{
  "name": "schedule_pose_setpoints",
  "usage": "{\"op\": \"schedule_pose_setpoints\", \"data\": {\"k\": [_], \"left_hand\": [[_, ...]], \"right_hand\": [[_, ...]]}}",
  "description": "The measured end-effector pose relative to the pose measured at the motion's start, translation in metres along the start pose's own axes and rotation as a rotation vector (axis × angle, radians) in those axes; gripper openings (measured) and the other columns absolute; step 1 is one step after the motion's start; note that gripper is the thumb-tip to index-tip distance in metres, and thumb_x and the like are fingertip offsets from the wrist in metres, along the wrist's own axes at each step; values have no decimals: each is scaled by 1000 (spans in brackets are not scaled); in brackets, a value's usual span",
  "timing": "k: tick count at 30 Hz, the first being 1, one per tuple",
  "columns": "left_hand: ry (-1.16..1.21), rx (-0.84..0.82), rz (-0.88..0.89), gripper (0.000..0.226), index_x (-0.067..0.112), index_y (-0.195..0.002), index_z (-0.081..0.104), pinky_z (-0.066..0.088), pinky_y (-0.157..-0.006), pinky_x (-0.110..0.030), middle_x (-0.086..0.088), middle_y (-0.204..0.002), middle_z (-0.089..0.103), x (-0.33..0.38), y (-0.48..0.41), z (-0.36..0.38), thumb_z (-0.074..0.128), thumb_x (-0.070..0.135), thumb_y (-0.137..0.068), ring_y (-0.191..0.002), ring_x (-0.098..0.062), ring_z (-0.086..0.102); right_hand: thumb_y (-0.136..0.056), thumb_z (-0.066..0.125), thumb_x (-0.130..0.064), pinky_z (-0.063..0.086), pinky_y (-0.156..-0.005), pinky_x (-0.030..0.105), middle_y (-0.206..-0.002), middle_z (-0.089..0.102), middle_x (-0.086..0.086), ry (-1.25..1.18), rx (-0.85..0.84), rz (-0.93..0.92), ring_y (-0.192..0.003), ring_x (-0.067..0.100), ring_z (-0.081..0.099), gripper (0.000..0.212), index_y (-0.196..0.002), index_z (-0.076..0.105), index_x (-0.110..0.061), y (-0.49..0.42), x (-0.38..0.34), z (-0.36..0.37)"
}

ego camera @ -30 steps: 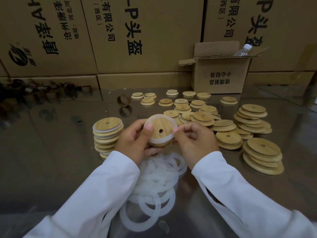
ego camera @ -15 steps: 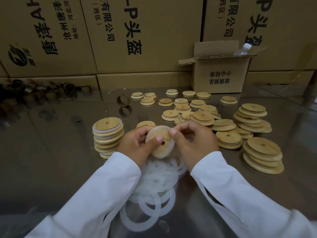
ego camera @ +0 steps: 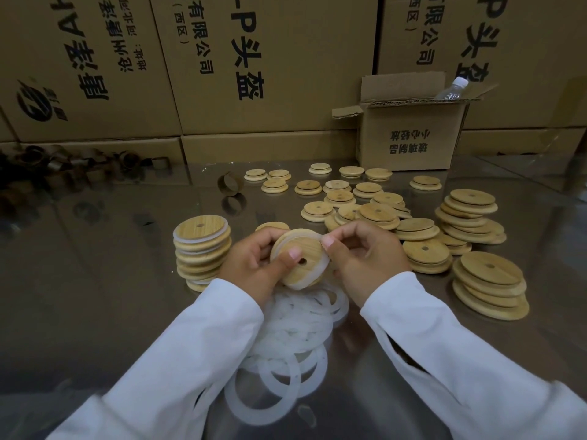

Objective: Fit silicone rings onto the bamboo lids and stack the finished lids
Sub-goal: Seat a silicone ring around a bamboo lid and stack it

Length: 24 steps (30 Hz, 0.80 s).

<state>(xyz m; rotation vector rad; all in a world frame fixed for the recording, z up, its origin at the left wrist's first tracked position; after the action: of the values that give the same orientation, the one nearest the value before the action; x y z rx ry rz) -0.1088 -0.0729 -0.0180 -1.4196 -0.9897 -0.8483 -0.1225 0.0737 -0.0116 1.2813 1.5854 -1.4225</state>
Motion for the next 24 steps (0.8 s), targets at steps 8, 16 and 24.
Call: {"op": "schedule_pose_setpoints", "data": {"k": [8, 16, 24], "left_hand": [[116, 97, -108, 18, 16, -78, 67, 55, -70, -36, -4, -75, 71, -5, -2, -3, 62, -1, -79, -77, -23, 65], [20, 40, -55, 12, 23, -72, 68, 51, -70, -32, 3, -68, 68, -4, -2, -4, 74, 27, -63, -70, -15, 62], [111, 63, -76, 11, 17, -75, 65, 46, -79, -42, -2, -71, 65, -7, -4, -5, 62, 23, -66, -76, -23, 57]], "right_hand": [[-81, 66, -27, 41, -57, 5, -68, 62, -16, 104, 10, -53, -66, -3, 57, 13, -69, 62, -26, 6, -3, 0], [-83, 66, -20, 44, -64, 11, -71, 63, -15, 105, -22, -74, -71, 0, 58, 18, -68, 60, -28, 6, -4, 1], [-80, 68, -10, 54, -78, 45, -70, 67, 0, 34, -44, -6, -74, 22, 65, 21, -63, 62, -22, 3, -2, 2]]}}
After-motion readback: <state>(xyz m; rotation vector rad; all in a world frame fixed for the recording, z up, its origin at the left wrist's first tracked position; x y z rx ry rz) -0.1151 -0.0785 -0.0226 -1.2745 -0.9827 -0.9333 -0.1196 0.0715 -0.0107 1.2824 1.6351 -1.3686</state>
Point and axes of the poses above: each hand's wrist, its own y-axis away from the middle knuckle, its own z-axis out of the palm, x = y × z, the point moved 3 cm from there along -y, towards the middle knuckle
